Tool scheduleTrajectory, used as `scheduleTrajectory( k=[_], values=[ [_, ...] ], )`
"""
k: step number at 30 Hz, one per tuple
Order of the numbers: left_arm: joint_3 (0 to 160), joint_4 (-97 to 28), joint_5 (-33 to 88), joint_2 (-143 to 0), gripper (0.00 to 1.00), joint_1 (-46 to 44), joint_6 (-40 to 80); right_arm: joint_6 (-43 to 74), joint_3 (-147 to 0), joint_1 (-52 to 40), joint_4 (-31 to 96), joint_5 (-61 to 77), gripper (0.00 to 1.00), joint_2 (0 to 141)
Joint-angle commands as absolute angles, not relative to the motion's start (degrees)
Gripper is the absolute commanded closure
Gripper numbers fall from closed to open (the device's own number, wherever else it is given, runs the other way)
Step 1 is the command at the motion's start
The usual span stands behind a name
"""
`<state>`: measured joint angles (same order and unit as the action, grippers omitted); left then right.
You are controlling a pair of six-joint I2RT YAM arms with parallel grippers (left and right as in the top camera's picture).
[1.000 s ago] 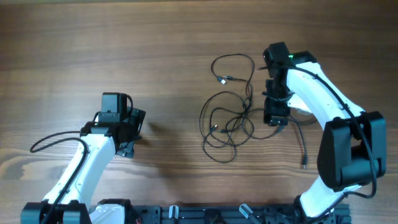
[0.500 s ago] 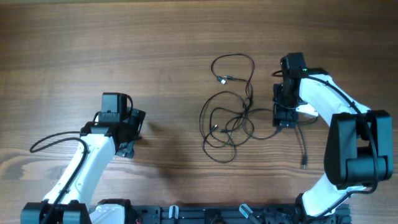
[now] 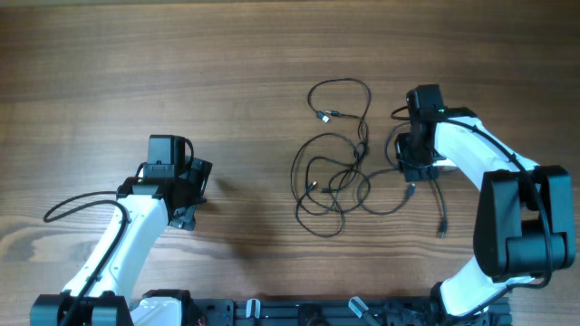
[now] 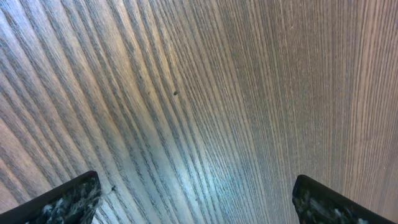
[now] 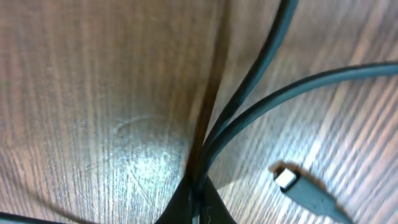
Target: Untangle cables
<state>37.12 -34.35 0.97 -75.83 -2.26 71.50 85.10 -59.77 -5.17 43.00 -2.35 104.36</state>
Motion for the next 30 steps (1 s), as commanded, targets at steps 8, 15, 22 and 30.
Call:
scheduleTrajectory(
  k=[8, 15, 22, 30],
  values=[
    [37.1, -33.9, 1.0, -75.8, 0.00, -2.5, 72.5, 59.8, -61.1, -3.7, 50.9, -24.0, 0.96, 77.9],
    [37.1, -33.9, 1.0, -75.8, 0.00, -2.5, 72.5, 31.8, -61.2, -3.7, 43.7, -34.1, 0.96, 56.9],
    [37.1, -33.9, 1.0, -75.8, 0.00, -2.5, 72.5, 19.9, -72.0, -3.7, 43.3, -33.4, 0.95, 57.3],
    [37.1, -31.1, 1.0, -75.8, 0.00, -2.5, 72.5, 15.0, -97.2, -4.4, 53.8, -7.7, 0.96, 77.3]
  ],
)
